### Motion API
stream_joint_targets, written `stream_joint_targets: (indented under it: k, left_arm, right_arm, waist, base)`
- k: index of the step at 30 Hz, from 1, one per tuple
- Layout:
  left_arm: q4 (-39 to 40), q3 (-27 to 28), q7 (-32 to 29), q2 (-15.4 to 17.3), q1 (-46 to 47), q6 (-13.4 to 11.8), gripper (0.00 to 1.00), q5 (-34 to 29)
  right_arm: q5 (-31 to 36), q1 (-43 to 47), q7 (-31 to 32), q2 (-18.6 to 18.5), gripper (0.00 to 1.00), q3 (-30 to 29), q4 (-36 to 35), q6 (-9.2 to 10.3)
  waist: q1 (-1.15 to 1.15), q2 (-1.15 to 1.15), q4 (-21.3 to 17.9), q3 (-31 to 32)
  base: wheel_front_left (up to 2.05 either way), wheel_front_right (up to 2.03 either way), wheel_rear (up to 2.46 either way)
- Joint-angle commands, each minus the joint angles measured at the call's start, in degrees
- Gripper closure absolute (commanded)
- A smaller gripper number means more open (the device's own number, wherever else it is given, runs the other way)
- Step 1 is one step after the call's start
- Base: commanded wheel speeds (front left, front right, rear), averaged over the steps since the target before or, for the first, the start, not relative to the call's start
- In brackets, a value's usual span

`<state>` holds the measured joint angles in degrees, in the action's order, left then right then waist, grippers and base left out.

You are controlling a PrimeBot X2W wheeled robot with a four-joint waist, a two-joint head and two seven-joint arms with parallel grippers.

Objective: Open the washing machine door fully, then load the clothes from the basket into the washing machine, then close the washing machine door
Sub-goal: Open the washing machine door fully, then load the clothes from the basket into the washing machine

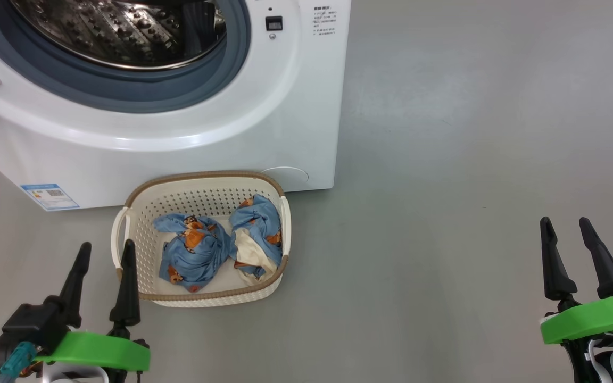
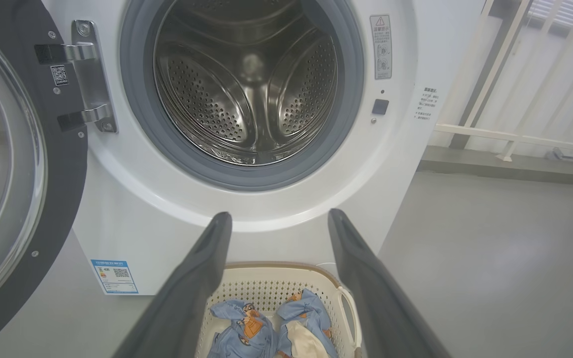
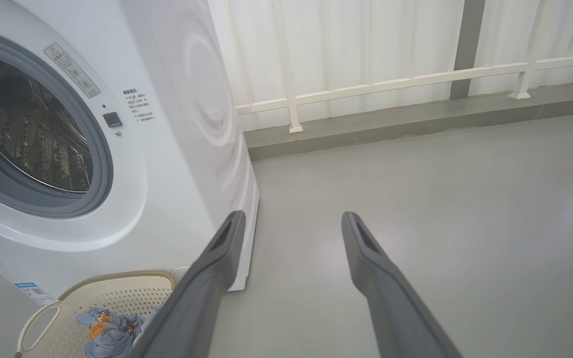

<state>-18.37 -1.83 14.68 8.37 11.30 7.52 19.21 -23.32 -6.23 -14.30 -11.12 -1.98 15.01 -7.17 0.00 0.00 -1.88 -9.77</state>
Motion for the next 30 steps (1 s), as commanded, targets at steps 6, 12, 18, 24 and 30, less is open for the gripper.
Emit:
stream_joint_targets:
  k: [6, 12, 18, 24, 30]
  left_arm:
    - [1.38, 1.62, 0.32, 1.66, 0.84, -0.03, 0.0, 0.63]
    - [0.65, 1.22, 0.32, 1.95, 1.2, -0.03, 0.0, 1.02]
    - [0.65, 1.09, 0.32, 2.05, 1.6, -0.03, 0.0, 1.29]
    - [0.96, 0.74, 0.32, 2.21, 2.26, -0.03, 0.0, 1.33]
    - [1.33, 0.57, 0.32, 1.91, 2.83, -0.03, 0.0, 1.01]
  right_arm:
    - [-0.08, 0.0, -0.7, -0.56, 0.0, 0.89, -1.57, -0.32]
    - [-0.1, -0.26, -0.7, -0.47, 0.0, 0.97, -1.71, -0.32]
    - [-0.08, -0.79, -0.7, -0.43, 0.0, 0.95, -1.73, -0.32]
    - [-0.06, -1.42, -0.7, -0.33, 0.0, 0.88, -1.76, -0.32]
    - [-0.15, -1.8, -0.7, -0.17, 0.0, 0.79, -1.78, -0.32]
  waist:
    - [0.0, 0.0, 0.11, -0.01]
    - [0.0, 0.0, 0.21, -0.43]
    - [0.0, 0.0, 0.24, -1.14]
    - [0.0, 0.0, 0.21, -1.95]
    - [0.0, 0.0, 0.13, -2.49]
  base:
    - [0.0, 0.0, 0.0]
    - [0.04, -0.15, 0.11]
    - [0.35, -1.24, 0.89]
    - [0.71, -1.86, 1.15]
    - [0.83, -1.5, 0.68]
